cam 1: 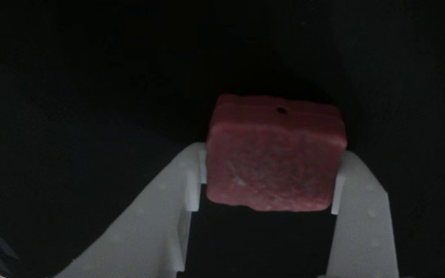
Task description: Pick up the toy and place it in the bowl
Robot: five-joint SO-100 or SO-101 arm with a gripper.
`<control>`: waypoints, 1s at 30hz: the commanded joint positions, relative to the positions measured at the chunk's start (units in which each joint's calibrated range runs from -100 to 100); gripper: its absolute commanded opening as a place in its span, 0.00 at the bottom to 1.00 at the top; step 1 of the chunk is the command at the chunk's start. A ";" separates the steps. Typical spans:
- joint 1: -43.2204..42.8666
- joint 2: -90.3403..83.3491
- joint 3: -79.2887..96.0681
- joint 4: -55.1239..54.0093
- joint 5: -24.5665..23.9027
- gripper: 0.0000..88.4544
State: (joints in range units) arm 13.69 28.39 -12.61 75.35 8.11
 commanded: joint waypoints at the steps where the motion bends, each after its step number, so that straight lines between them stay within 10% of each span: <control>1: -1.35 -7.59 -0.86 -0.16 -2.68 0.03; 17: -22.93 -37.61 6.35 -0.84 -14.48 0.03; 30: -42.34 -65.03 50.87 -19.46 -21.16 0.03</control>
State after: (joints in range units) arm -24.93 -27.48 26.97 62.18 -10.84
